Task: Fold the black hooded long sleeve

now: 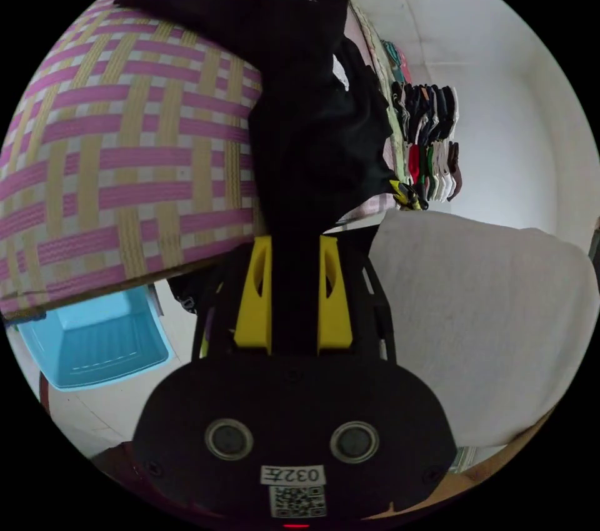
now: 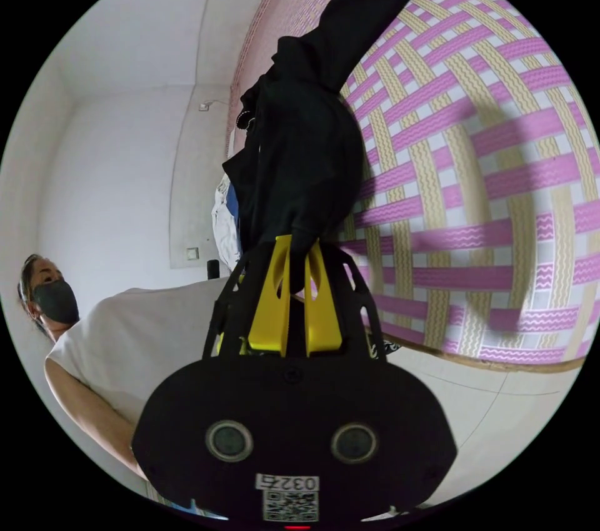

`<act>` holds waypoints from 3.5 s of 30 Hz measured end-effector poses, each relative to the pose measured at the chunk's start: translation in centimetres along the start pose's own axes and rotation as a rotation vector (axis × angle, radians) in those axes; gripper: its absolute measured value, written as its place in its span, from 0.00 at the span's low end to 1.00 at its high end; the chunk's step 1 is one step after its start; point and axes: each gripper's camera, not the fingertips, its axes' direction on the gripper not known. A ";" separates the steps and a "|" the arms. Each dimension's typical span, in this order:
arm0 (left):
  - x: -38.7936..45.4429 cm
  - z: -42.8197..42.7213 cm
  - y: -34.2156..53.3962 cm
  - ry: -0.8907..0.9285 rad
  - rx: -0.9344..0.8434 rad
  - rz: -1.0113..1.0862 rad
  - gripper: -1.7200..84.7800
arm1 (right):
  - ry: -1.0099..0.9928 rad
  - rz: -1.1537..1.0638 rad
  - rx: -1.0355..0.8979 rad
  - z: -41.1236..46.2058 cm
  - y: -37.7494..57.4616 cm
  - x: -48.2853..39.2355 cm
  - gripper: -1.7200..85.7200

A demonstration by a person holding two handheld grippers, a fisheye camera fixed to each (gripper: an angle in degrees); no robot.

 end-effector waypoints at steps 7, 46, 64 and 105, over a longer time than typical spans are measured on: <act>-3.5 -0.9 3.7 0.109 0.077 -0.117 0.09 | -0.010 -0.023 -0.037 -2.2 0.1 0.4 0.03; 2.1 -43.2 -31.2 0.875 0.723 0.302 0.01 | -0.014 -0.592 0.299 -15.1 -22.1 -32.5 0.01; 7.0 -44.6 -13.5 0.378 0.571 0.827 0.00 | 0.057 -0.906 0.370 -13.0 -4.1 -38.9 0.01; -11.5 -19.1 0.3 0.184 0.087 0.076 0.02 | 0.130 0.053 0.073 6.1 2.4 -3.1 0.11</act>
